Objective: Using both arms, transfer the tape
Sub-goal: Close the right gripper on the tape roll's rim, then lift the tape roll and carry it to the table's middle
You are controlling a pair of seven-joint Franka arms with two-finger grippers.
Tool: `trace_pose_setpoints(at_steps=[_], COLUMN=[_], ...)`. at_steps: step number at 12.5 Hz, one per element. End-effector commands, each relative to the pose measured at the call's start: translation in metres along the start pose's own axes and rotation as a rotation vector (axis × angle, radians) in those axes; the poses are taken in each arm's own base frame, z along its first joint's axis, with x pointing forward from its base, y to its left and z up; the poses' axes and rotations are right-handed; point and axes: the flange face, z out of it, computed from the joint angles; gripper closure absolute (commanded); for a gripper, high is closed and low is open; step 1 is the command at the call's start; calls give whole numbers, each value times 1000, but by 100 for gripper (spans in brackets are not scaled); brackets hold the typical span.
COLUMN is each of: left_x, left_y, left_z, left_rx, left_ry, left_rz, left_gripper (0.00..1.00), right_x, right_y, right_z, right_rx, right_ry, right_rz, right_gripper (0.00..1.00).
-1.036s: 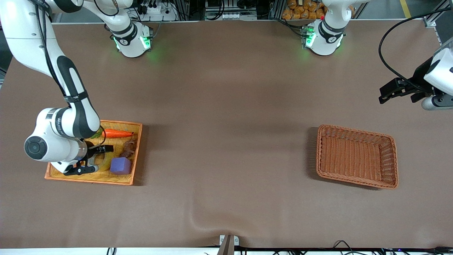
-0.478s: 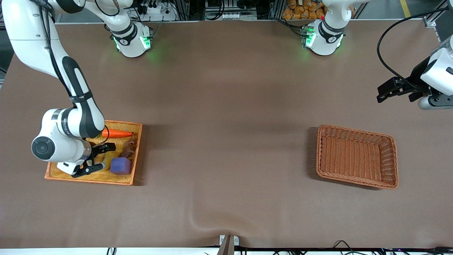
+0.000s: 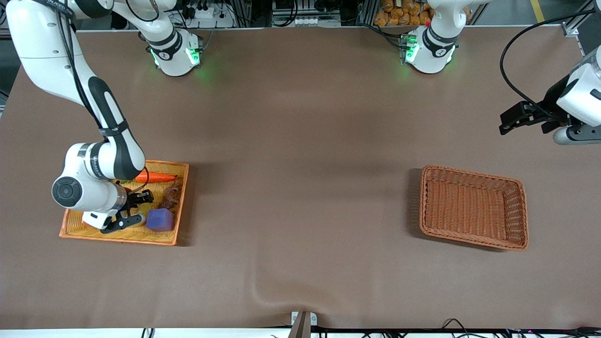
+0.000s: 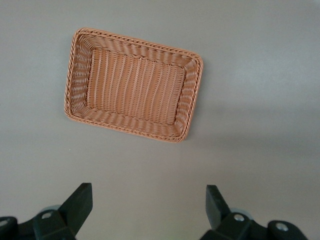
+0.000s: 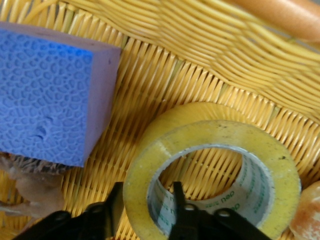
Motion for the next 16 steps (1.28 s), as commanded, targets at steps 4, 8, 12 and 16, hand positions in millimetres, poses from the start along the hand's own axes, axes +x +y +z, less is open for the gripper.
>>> trace_pose_setpoints(at_steps=[4,8,12,16], left_x=[-5,-5,-4,-4], left_y=[0,0,-1,0], left_z=[-3,-3,-1,4], left_rx=[-18,-18,-18,-17], left_ry=[-1,-4,-7,-18], left_rz=[-3,-3,-3,-3], left_gripper=[0,0,0,0], right_x=[-21,-5,43,77], right_y=[12,-67,-220,-361], right_z=[-102,-183,-187,-161], right_rx=[-8,-8,128,189], right_ry=[40,-4,40,96], right_rz=[45,-61,103,329], right_gripper=[100,100,100,100])
